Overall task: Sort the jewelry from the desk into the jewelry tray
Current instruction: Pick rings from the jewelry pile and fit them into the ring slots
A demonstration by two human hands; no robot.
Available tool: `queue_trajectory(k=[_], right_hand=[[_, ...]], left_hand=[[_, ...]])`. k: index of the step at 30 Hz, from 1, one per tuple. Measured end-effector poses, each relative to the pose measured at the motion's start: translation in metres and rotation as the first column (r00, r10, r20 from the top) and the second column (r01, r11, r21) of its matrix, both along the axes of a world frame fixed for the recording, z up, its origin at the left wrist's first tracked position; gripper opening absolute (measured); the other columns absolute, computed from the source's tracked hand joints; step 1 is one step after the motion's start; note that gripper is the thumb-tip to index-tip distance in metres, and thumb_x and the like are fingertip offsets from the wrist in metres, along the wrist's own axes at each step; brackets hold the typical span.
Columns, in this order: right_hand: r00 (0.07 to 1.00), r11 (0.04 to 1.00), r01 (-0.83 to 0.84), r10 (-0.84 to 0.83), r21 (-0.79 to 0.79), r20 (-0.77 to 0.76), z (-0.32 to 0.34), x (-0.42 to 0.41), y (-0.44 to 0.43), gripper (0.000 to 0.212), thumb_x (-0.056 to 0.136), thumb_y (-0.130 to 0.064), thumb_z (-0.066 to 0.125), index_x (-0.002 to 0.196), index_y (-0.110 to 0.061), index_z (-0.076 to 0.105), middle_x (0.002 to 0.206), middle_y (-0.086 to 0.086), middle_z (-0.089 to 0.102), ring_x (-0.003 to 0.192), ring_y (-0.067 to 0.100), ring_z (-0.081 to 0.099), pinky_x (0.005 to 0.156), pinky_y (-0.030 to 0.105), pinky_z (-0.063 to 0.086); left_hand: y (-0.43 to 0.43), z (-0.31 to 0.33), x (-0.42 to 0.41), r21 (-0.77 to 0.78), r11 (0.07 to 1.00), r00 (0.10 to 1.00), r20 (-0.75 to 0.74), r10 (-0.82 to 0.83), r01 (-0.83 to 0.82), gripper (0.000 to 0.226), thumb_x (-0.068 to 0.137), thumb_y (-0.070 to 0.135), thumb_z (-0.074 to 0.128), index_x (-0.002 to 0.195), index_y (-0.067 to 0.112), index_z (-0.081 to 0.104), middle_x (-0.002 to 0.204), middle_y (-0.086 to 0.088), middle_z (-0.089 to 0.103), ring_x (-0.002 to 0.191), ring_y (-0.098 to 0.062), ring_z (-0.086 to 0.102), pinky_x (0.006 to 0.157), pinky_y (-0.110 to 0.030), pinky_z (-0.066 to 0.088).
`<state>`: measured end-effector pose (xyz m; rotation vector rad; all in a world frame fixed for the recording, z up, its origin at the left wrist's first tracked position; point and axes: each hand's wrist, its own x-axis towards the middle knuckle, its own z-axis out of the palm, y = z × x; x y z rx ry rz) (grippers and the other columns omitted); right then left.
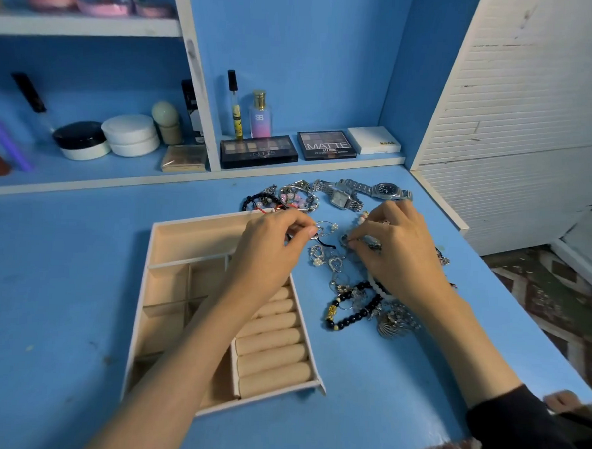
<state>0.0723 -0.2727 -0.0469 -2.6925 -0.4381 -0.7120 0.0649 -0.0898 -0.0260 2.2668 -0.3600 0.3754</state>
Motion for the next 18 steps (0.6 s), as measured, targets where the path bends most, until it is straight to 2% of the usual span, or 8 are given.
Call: queue_trajectory(k=[3, 5, 7, 9, 12, 15, 18], right_hand=[[0.997, 0.982, -0.02, 0.032, 0.186, -0.063, 0.004, -0.004, 0.0, 0.006, 0.078, -0.02, 0.073, 0.083, -0.019, 0.075, 0.083, -0.003, 0.053, 0.089, 0.02, 0.043, 0.078, 0.031, 0.035], [0.989, 0.975, -0.04, 0.07, 0.219, -0.133, 0.006, -0.007, 0.0, 0.01, 0.083, -0.024, 0.068, 0.088, -0.021, 0.075, 0.086, -0.005, 0.052, 0.092, 0.017, 0.039, 0.08, 0.025, 0.03], [0.988, 0.977, -0.037, 0.067, 0.208, -0.138, 0.006, -0.007, -0.001, 0.012, 0.084, -0.022, 0.065, 0.092, -0.021, 0.075, 0.087, -0.004, 0.052, 0.092, 0.016, 0.039, 0.08, 0.024, 0.028], [0.993, 0.985, -0.014, 0.034, 0.175, -0.112, 0.006, -0.005, 0.0, 0.011, 0.083, -0.018, 0.065, 0.09, -0.02, 0.074, 0.084, -0.004, 0.051, 0.09, 0.016, 0.038, 0.078, 0.025, 0.028], [0.996, 1.0, 0.021, -0.019, 0.023, -0.085, 0.007, -0.001, 0.003, 0.008, 0.079, -0.022, 0.071, 0.084, -0.017, 0.073, 0.083, 0.002, 0.054, 0.09, 0.025, 0.044, 0.075, 0.033, 0.035], [0.991, 0.99, 0.056, -0.072, -0.13, -0.116, 0.01, 0.002, 0.008, 0.015, 0.079, -0.028, 0.07, 0.085, -0.015, 0.074, 0.088, 0.005, 0.055, 0.094, 0.03, 0.045, 0.075, 0.034, 0.033], [0.984, 0.984, 0.041, -0.069, -0.171, -0.165, 0.013, 0.003, 0.012, 0.015, 0.082, -0.027, 0.067, 0.087, -0.015, 0.074, 0.092, 0.006, 0.055, 0.098, 0.029, 0.043, 0.078, 0.035, 0.034]], left_hand=[[0.0, 0.0, 0.0, -0.008, 1.0, 1.0, -0.003, -0.002, 0.002, 0.015, 0.088, 0.019, 0.06, 0.099, 0.014, 0.07, 0.086, 0.01, 0.064, 0.068, 0.013, 0.049, 0.065, 0.003, 0.038], [0.0, 0.0, 0.0, -0.014, 1.0, 1.0, -0.004, -0.001, 0.001, 0.015, 0.088, 0.019, 0.06, 0.099, 0.013, 0.07, 0.084, 0.011, 0.063, 0.068, 0.013, 0.049, 0.066, 0.003, 0.038], [0.0, 0.0, 0.0, -0.012, 1.0, 1.0, -0.007, -0.002, 0.001, 0.016, 0.088, 0.019, 0.06, 0.099, 0.013, 0.07, 0.083, 0.012, 0.061, 0.069, 0.014, 0.049, 0.066, 0.003, 0.038], [0.0, 0.0, 0.0, -0.014, 1.0, 1.0, -0.012, -0.002, 0.001, 0.016, 0.088, 0.019, 0.06, 0.1, 0.013, 0.07, 0.084, 0.013, 0.061, 0.069, 0.014, 0.049, 0.066, 0.003, 0.038], [0.0, 0.001, 0.0, -0.016, 1.0, 1.0, -0.016, 0.001, -0.002, 0.016, 0.088, 0.019, 0.06, 0.099, 0.014, 0.07, 0.083, 0.013, 0.06, 0.068, 0.013, 0.049, 0.066, 0.003, 0.038], [0.001, 0.001, -0.001, -0.023, 1.0, 1.0, -0.025, 0.001, -0.001, 0.015, 0.088, 0.018, 0.06, 0.098, 0.013, 0.07, 0.083, 0.012, 0.06, 0.068, 0.013, 0.049, 0.065, 0.002, 0.039], [0.001, 0.002, -0.002, -0.026, 1.0, 0.999, -0.032, 0.004, -0.005, 0.015, 0.088, 0.018, 0.06, 0.098, 0.014, 0.07, 0.084, 0.01, 0.063, 0.07, 0.01, 0.051, 0.068, -0.001, 0.04]])
